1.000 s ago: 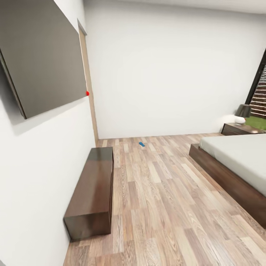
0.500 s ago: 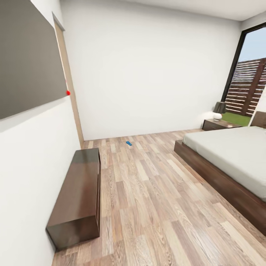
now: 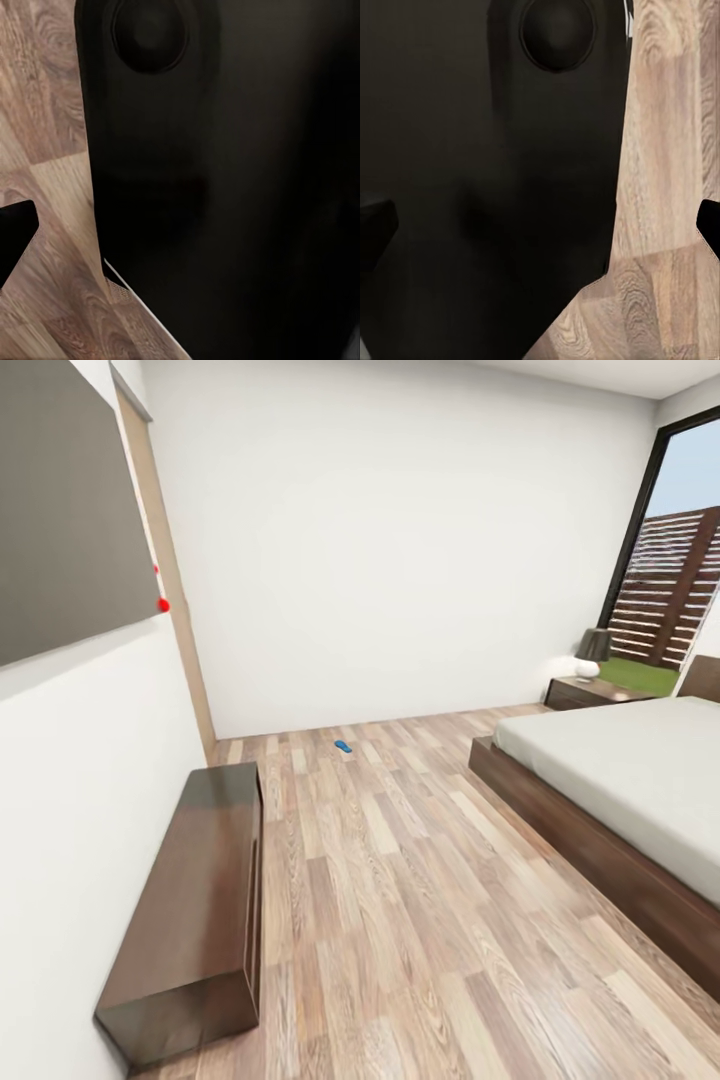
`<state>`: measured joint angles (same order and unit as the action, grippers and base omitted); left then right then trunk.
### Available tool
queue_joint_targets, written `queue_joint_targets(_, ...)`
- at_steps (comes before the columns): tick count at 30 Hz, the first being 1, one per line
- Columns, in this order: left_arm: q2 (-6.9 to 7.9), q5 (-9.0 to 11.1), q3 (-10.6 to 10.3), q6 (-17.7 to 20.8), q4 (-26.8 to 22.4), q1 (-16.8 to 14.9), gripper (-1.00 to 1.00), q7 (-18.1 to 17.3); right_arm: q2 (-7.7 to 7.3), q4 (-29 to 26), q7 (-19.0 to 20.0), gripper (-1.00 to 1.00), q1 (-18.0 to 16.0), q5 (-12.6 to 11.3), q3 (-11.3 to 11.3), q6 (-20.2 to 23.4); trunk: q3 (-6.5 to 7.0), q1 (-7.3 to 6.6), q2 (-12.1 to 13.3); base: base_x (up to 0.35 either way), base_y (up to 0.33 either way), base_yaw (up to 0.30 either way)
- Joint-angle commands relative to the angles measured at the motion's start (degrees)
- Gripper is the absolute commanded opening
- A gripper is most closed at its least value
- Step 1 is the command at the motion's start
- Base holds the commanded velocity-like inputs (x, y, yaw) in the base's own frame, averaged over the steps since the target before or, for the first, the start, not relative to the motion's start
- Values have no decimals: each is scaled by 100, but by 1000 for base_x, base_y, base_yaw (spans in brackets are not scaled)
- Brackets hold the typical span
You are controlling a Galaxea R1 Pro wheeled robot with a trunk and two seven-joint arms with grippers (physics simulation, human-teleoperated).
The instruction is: In the bedroom, move the book from the bed onto either nightstand, and place the two sandals side by side next to the bed.
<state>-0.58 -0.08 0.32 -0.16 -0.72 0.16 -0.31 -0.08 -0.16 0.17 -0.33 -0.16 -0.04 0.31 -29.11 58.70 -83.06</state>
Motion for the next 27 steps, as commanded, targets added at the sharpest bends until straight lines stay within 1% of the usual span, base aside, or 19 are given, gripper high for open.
queue_joint_targets(1,-6,-3,4,-2,-7,2,100,-2,-1,-2,3,100,-2,-2,1,0,-14,3,-2,320,0,-1)
queue_joint_targets(18,-38,-23,-26,-2,-10,-15,100,5,-1,-2,4,100,-2,-2,12,-98,-168,3,-2,325,0,0)
queue_joint_targets(23,-39,-27,-31,-4,-12,-16,100,5,-1,-2,8,100,-2,-2,12,-110,-181,3,-2,327,-19,0)
queue_joint_targets(27,-39,-34,-38,-2,-15,-16,100,5,-1,-2,7,100,-2,-2,12,-110,-184,3,-2,317,-125,0)
